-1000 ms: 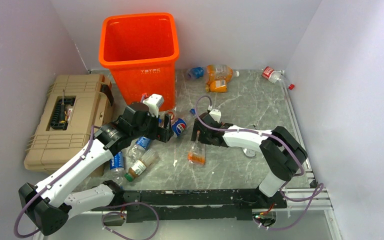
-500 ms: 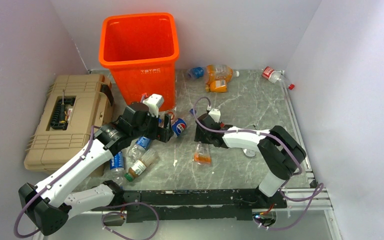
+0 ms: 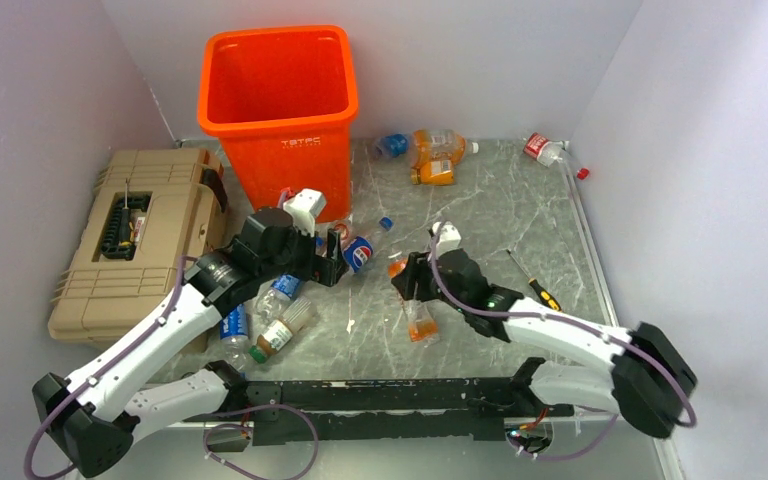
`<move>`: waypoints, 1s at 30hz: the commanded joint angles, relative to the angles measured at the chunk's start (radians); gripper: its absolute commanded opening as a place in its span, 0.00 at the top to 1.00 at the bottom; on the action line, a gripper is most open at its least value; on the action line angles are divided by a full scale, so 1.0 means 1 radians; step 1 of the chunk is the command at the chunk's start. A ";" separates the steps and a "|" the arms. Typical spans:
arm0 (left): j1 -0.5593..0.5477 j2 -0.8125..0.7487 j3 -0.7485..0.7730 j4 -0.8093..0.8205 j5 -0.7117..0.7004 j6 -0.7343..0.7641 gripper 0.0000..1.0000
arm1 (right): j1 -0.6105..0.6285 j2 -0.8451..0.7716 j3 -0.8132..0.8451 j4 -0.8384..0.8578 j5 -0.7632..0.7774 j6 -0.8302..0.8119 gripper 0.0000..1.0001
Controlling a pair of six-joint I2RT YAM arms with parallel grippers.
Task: Put the plastic bottles in the bin
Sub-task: Pick up the plastic bottle at the center of the board.
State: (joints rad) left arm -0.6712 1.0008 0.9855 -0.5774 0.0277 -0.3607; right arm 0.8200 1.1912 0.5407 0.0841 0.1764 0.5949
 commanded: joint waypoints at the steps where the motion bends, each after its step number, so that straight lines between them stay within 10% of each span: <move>1: -0.001 -0.064 -0.022 0.105 0.042 0.002 0.01 | 0.008 -0.197 -0.072 0.210 -0.224 -0.151 0.68; 12: 0.000 -0.208 -0.161 0.657 0.331 0.042 0.00 | 0.022 -0.458 -0.152 0.322 -0.466 -0.269 0.72; 30: -0.014 0.032 -0.168 0.907 0.655 -0.194 0.01 | 0.024 -0.413 -0.211 0.624 -0.517 -0.110 0.77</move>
State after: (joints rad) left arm -0.6750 1.0637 0.8322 0.2104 0.6292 -0.5186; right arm 0.8394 0.7788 0.3443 0.5800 -0.3248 0.4568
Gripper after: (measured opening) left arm 0.994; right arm 0.560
